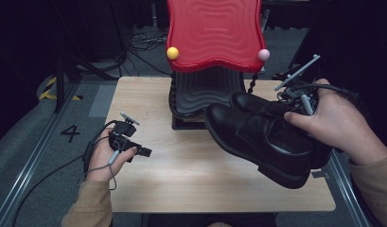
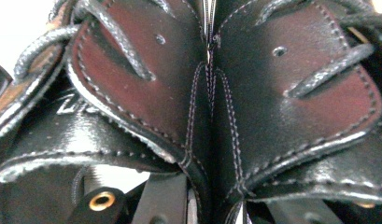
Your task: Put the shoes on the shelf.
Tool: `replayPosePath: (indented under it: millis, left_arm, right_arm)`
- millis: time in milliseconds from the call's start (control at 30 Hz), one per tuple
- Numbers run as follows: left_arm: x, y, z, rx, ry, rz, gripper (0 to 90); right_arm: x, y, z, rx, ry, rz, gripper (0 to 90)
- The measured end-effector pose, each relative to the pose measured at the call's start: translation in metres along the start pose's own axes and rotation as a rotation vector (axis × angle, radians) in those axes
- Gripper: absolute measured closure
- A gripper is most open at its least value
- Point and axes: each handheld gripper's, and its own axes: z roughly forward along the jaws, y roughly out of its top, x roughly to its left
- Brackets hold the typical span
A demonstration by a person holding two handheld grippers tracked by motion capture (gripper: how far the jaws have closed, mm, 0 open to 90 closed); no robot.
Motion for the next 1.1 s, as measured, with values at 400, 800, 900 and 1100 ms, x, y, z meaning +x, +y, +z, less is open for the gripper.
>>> replayPosePath:
  millis: [400,800,900,1100]
  left_arm:
    - [0.007,-0.001,0.000,0.002,0.013,-0.020,47.7]
    - [0.008,-0.004,0.001,0.010,0.024,-0.038,47.9]
    - [0.007,-0.004,0.001,0.009,0.023,-0.033,47.8]
    - [0.009,-0.004,0.001,0.001,0.014,-0.035,47.9]
  right_arm:
    - [0.005,0.008,-0.050,-0.042,-0.012,0.014,81.6]
    - [0.010,0.029,-0.097,-0.104,-0.030,0.032,81.7]
    - [0.010,0.039,-0.107,-0.126,-0.027,0.046,81.7]
    - [0.011,0.068,-0.120,-0.158,-0.067,0.089,81.8]
